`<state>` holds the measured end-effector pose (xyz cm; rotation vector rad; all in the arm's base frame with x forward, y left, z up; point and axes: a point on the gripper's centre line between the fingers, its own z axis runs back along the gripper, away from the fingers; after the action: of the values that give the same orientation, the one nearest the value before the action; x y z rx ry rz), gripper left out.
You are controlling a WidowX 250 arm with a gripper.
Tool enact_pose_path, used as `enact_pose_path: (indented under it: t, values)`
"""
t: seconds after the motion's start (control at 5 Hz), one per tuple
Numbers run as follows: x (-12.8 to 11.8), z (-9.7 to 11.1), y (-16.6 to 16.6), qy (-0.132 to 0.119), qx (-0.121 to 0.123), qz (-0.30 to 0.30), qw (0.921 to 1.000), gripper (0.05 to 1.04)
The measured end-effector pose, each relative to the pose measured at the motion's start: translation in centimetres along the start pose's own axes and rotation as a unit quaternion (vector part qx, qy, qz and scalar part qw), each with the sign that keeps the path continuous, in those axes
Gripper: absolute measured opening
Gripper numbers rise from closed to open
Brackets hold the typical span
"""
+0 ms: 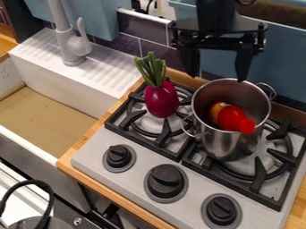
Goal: Put the onion inside the silver pot.
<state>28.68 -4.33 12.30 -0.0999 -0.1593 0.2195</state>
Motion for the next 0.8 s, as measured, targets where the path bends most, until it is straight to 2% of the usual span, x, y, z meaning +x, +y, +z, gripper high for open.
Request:
enact_pose_path:
  t: [0.2, 0.6, 0.8]
  values:
    - [-0.3, -0.7, 0.2, 0.013, 0.005, 0.002, 0.9999, 0.997]
    - [0.3, -1.9, 4.2, 0.025, 0.018, 0.001, 0.9995, 0.997]
    - [0.3, -1.6, 6.2, 0.037, 0.014, -0.008, 0.9992, 0.997]
